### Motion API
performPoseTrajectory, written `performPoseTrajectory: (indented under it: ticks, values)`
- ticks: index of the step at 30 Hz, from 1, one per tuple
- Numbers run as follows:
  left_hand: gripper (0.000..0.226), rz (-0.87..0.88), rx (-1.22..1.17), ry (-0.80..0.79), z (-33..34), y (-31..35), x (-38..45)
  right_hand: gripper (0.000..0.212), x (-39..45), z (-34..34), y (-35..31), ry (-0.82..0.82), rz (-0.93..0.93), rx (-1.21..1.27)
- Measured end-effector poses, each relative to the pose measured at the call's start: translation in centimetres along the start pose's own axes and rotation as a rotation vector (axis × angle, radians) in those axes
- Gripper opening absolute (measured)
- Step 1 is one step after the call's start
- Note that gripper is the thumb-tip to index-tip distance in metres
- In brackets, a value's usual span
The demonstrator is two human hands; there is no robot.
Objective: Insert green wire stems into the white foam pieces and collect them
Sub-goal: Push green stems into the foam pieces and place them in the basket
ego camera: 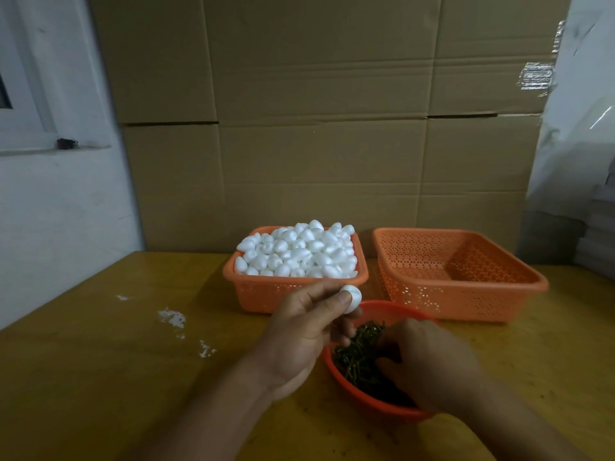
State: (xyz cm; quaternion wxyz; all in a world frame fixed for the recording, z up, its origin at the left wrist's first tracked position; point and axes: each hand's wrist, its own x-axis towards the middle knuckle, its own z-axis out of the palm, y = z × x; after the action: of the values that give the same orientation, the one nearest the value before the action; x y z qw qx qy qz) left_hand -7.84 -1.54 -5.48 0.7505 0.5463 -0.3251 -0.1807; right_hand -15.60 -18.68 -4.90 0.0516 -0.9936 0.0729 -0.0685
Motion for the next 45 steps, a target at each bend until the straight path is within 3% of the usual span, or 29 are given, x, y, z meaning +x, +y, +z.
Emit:
performPoseTrajectory:
  ticks: [6,17,27,34,37,40,43,45]
  values:
    - [0.010,-0.034,-0.047,0.010,0.0,0.0,-0.1,0.018,0.1,0.0,-0.1,0.033,0.027,0.029]
    - [0.026,-0.098,-0.126,0.095,-0.2,-0.1,0.1,0.017,0.4,0.4,0.2,0.162,0.002,0.149]
    - [0.035,-0.095,-0.139,0.096,-0.3,0.0,0.2,0.035,0.5,0.3,0.4,0.367,-0.009,0.222]
    - [0.041,-0.108,-0.165,0.097,-0.3,0.1,0.2,0.020,-0.1,-0.4,0.0,0.475,-0.133,0.513]
    - [0.048,-0.126,-0.175,0.100,-0.3,0.0,0.2,0.030,-0.6,-1.3,-0.7,0.453,-0.158,0.817]
    - [0.047,-0.122,-0.170,0.113,-0.2,0.1,0.1,0.022,-0.8,-1.9,-1.4,0.433,-0.234,1.082]
    - [0.037,-0.120,-0.157,0.124,0.0,0.1,0.1,0.009,-0.9,-2.0,-1.8,0.360,-0.321,1.234]
    - [0.036,-0.127,-0.155,0.126,0.0,0.2,0.1,0.013,-0.9,-1.9,-1.7,0.331,-0.327,1.272]
